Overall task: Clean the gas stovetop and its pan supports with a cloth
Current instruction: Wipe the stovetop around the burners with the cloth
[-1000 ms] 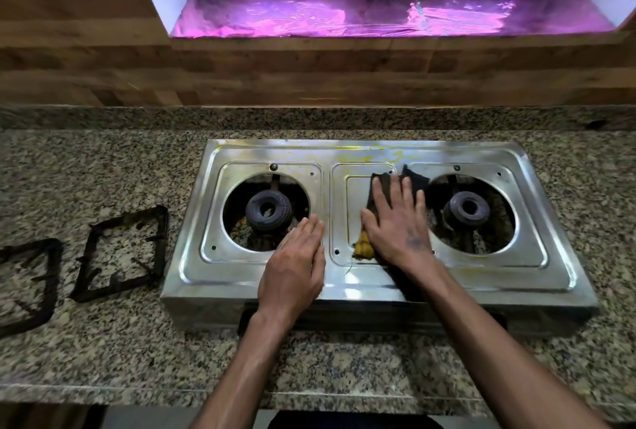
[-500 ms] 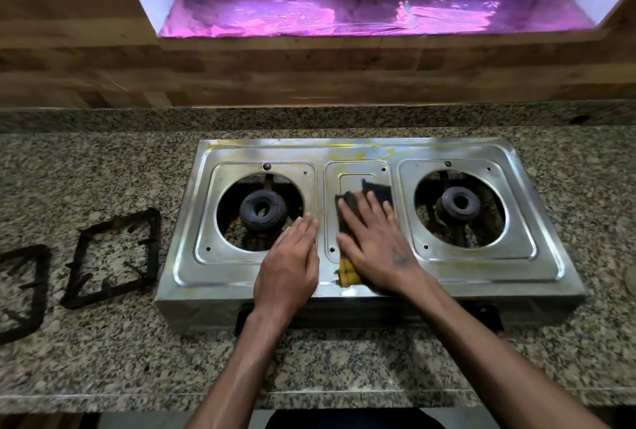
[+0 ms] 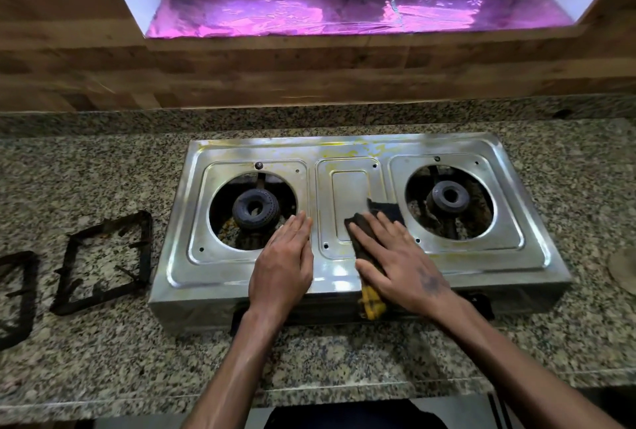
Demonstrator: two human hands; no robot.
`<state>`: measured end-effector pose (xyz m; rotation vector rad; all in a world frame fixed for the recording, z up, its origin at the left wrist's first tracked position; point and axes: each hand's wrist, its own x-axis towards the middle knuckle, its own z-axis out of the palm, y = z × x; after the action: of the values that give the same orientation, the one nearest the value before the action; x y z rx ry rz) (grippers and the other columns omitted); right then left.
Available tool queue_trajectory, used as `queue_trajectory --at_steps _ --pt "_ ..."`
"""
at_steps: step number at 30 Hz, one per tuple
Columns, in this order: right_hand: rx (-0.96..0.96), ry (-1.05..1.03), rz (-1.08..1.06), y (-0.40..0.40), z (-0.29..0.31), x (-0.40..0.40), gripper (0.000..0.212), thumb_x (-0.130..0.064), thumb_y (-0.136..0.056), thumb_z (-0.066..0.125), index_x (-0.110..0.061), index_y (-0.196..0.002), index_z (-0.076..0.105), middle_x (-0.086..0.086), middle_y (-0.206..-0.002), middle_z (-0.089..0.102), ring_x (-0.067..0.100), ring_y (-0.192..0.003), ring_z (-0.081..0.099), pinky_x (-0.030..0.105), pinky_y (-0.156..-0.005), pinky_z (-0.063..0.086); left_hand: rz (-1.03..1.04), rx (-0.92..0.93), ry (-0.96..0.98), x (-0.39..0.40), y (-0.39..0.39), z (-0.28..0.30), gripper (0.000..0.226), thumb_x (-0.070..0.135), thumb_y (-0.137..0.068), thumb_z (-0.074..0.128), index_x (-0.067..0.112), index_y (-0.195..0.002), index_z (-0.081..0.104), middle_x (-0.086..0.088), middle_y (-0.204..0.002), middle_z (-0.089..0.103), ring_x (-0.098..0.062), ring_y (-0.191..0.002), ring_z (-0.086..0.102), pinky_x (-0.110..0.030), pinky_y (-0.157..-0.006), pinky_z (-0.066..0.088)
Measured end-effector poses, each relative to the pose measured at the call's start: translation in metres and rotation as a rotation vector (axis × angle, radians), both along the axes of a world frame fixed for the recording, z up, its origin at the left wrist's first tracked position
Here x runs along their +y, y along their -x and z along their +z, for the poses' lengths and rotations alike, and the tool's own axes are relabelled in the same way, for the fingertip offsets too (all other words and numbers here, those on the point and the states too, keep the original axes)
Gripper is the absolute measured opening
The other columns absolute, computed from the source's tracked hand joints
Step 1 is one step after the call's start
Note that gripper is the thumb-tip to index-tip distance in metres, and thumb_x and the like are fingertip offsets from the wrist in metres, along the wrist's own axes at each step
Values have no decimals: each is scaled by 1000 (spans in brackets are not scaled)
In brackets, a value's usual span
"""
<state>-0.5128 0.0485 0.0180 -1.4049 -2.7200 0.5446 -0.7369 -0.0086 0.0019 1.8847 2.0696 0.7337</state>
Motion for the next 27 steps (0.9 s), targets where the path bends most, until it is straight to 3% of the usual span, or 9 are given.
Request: queue_trajectory --at_steps 5,9,12,15,19,21,24,27 --pt "-42 1 -247 13 -4 23 84 -66 -82 5 -33 -159 11 2 -168 -3 20 -154 -8 38 -124 -7 10 -9 6 0 -1 0 46 18 -96 49 17 -142 51 3 -150 45 -10 -141 38 -33 -116 33" --pt "4 9 -114 31 -1 1 80 -66 -86 7 -33 -159 11 -2 -168 -4 18 -154 -9 35 -123 -11 7 -23 -12 0 -1 1 45 18 -96 52 16 -140 53 0 -150 46 -12 -141 37 -36 -114 36" --pt "60 12 -93 2 1 -12 70 -64 -92 14 -38 -157 19 -8 -167 4 12 -154 -2 32 -124 -5 -72 -37 -121 -2 -10 7 43 22 -95 52 11 -137 56 -6 -146 51 -16 -140 41 -36 -114 36" --pt "236 90 -207 -19 4 -11 61 -56 -98 26 -33 -154 34 -8 -164 23 7 -153 11 34 -126 9 -297 -53 -163 -7 -39 16 48 38 -96 49 13 -136 56 -7 -146 50 -21 -138 43 -35 -113 36" --pt "486 14 -412 -40 16 -18 42 -17 -99 54 -24 -140 56 -7 -143 57 7 -134 50 32 -110 42 -609 60 -53 -9 -85 11 80 64 -87 51 16 -150 38 -6 -157 33 -22 -146 27 -35 -119 25" --pt "538 -86 -497 -49 22 -23 38 -5 -94 57 -22 -127 65 -8 -126 67 5 -113 62 25 -96 51 -656 155 -40 -8 -92 -1 77 55 -88 56 14 -150 37 -7 -157 33 -24 -146 26 -40 -118 29" --pt "628 -120 -692 -70 28 -30 31 -7 -96 57 -23 -118 70 -9 -113 72 -1 -101 65 15 -86 52 -627 84 -106 -7 -91 -4 50 30 -95 49 14 -142 49 -4 -150 46 -21 -142 37 -37 -115 35" --pt "636 -100 -810 -88 28 -37 26 -10 -96 58 -23 -113 72 -10 -107 73 1 -100 66 24 -87 56 -526 -75 -144 -6 -92 11 42 20 -91 58 17 -133 57 1 -134 61 -15 -126 55 -28 -101 47"
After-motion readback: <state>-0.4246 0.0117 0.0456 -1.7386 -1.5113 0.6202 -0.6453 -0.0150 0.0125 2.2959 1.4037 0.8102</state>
